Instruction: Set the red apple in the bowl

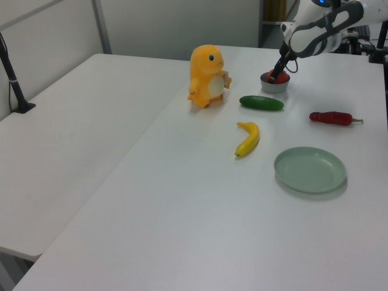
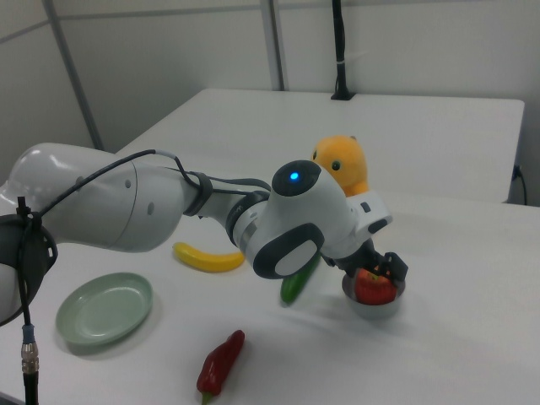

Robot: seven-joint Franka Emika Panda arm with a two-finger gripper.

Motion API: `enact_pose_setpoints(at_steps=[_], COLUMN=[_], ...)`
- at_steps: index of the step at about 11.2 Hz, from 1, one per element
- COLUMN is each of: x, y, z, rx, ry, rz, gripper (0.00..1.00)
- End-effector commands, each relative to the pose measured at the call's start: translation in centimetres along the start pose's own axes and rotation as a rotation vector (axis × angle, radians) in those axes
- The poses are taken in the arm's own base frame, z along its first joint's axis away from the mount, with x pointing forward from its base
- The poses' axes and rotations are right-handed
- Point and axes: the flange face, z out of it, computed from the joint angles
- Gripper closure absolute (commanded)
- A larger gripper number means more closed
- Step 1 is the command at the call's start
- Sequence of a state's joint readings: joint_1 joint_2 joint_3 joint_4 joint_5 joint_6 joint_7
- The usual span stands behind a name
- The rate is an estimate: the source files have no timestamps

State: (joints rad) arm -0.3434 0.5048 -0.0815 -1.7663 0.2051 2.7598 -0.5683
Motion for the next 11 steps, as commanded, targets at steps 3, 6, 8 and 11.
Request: enact_pose_setpoints(at_steps=[3, 6, 8, 11], x=[3.9, 5.7, 5.7, 4.2], y=[-0.8, -4.1, -8.0, -14.3], z=[-11.4, -21.3, -27.7, -34.6], rx=[0.081, 0.176, 0.235, 0.284], ry=[0.005, -0.082, -0.174, -0.315], rz=[0.056, 0.186, 0.266, 0.231], gripper=[0.0, 0.0, 0.0, 0.0])
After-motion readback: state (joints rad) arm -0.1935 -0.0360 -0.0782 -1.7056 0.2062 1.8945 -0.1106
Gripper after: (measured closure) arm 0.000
